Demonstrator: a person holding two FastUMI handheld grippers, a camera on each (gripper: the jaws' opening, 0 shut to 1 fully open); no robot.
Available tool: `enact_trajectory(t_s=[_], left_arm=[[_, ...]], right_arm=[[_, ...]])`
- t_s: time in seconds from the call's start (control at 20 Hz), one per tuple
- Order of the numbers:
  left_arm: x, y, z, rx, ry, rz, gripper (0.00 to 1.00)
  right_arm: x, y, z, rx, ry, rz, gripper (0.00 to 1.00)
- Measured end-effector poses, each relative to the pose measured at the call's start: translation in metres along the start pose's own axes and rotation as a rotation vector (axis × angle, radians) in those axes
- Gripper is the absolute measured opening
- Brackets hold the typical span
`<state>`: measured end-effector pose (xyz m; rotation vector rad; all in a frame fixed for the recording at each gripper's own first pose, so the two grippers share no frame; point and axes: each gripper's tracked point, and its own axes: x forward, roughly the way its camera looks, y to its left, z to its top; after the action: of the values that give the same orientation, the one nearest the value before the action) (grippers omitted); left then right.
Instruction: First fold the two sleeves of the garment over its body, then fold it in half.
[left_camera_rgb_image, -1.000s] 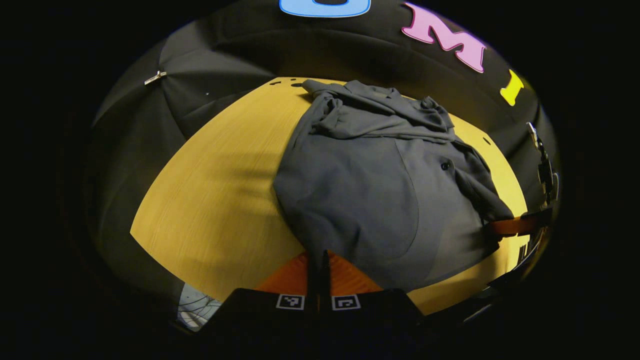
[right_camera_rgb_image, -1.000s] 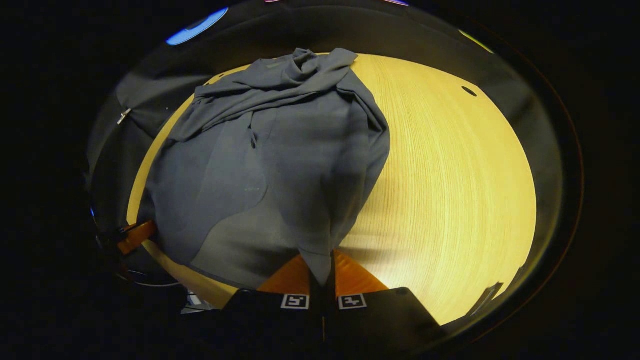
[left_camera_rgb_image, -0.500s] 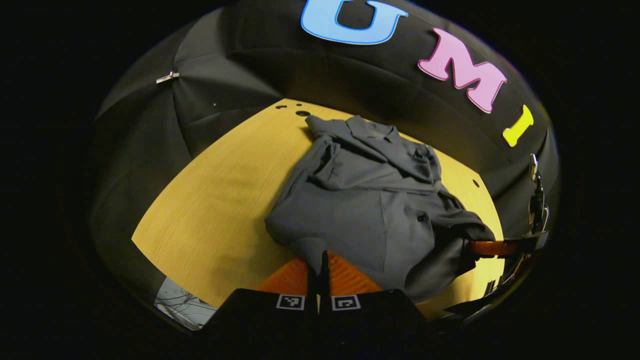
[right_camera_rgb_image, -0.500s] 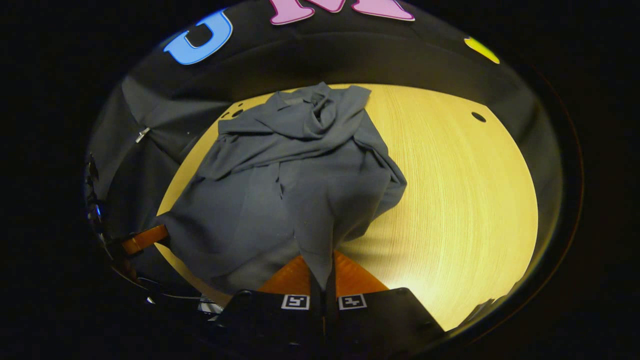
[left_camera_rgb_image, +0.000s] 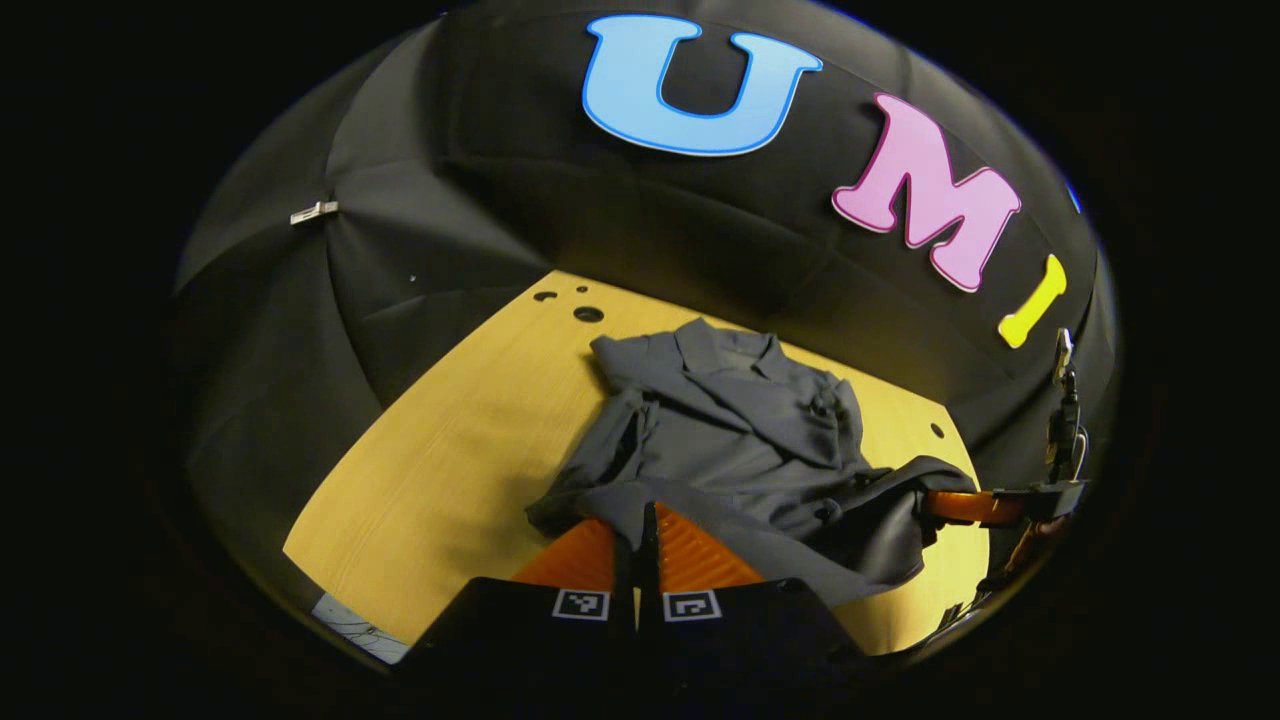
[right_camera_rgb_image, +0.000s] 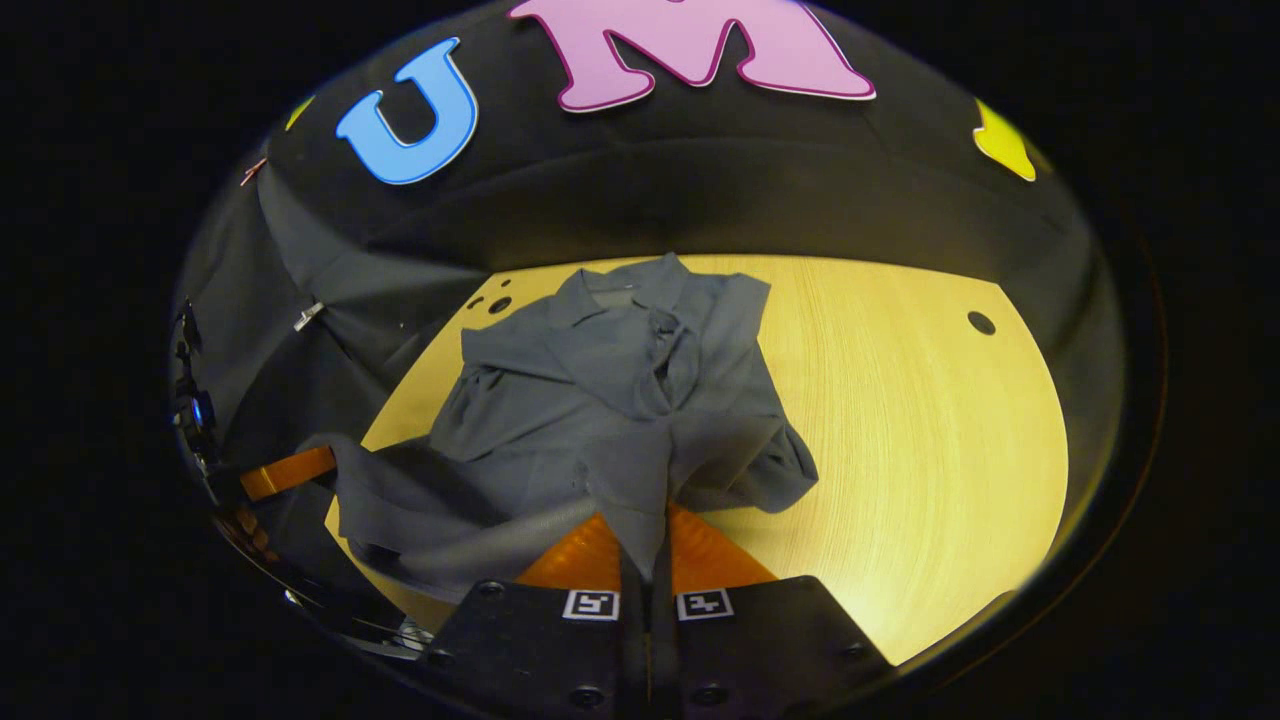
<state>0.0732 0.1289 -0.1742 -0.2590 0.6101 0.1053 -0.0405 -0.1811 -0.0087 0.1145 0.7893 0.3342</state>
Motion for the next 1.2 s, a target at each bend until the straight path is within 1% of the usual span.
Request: enact_trajectory(t_s=[0.05, 0.1, 0.4, 0.55, 0.6, 0.7, 0.75, 0.8, 1.0, 1.15, 1.2], left_arm=[[0.005, -0.001, 0.012, 0.005, -0.013, 0.001, 0.02], [0.010, -0.004, 0.024, 0.011, -0.025, 0.000, 0.05], [0.063, -0.018, 0.087, 0.065, -0.082, -0.010, 0.05], [0.097, -0.022, 0.110, 0.128, -0.107, -0.011, 0.06], [0.107, -0.025, 0.116, 0.133, -0.114, -0.021, 0.05], [0.128, -0.026, 0.125, 0.114, -0.122, -0.038, 0.05], [0.140, -0.022, 0.129, 0.103, -0.126, -0.032, 0.02], [0.153, -0.018, 0.134, 0.094, -0.128, -0.025, 0.05], [0.200, -0.012, 0.143, 0.062, -0.137, -0.047, 0.05], [0.233, -0.008, 0.141, 0.007, -0.133, -0.058, 0.05], [0.242, -0.007, 0.141, -0.017, -0.132, -0.058, 0.06]], right_arm=[[0.005, -0.001, 0.011, -0.010, -0.015, 0.000, 0.06], [0.010, -0.003, 0.022, -0.018, -0.030, 0.002, 0.06], [0.044, -0.007, 0.100, -0.021, -0.130, 0.015, 0.06], [0.072, -0.008, 0.129, -0.026, -0.161, 0.024, 0.06], [0.081, -0.008, 0.135, -0.037, -0.163, 0.025, 0.06], [0.099, -0.010, 0.148, -0.047, -0.175, 0.028, 0.06], [0.107, -0.011, 0.153, -0.046, -0.179, 0.027, 0.06], [0.117, -0.014, 0.159, -0.039, -0.182, 0.026, 0.06], [0.150, -0.029, 0.171, -0.001, -0.188, 0.009, 0.06], [0.178, -0.041, 0.176, 0.004, -0.193, -0.007, 0.06], [0.184, -0.043, 0.176, 0.004, -0.191, -0.009, 0.06]])
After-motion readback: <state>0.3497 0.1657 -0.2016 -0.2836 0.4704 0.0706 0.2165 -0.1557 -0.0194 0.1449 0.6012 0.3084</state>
